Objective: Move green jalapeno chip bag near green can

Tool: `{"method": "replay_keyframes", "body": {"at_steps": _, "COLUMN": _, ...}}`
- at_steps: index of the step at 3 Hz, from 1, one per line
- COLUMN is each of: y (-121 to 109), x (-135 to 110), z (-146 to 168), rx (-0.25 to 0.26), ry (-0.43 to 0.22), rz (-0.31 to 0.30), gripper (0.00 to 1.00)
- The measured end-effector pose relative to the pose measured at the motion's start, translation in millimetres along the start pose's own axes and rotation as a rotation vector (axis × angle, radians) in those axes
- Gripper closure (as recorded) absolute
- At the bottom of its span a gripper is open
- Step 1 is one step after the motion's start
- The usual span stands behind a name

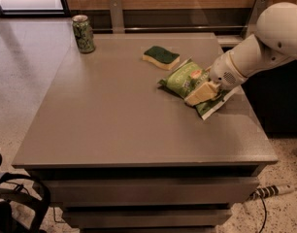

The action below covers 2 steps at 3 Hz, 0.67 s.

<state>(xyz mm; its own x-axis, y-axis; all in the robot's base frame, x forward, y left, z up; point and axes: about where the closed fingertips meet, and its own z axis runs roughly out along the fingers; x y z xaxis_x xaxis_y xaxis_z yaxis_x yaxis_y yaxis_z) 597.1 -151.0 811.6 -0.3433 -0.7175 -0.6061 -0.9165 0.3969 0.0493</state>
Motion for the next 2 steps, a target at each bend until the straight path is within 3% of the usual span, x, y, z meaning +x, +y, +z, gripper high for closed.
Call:
{"method": "replay_keyframes", "body": {"at_steps": 1, "y": 0.2, "x": -1.9, "z": -2.5, "rx": 0.000, "ry": 0.000, "rz": 0.000, "gripper": 1.00}}
{"method": "replay_keyframes", "body": {"at_steps": 2, "y": 0.1, "x": -2.0, "z": -2.5, "rx": 0.000, "ry": 0.000, "rz": 0.000, "gripper": 1.00}}
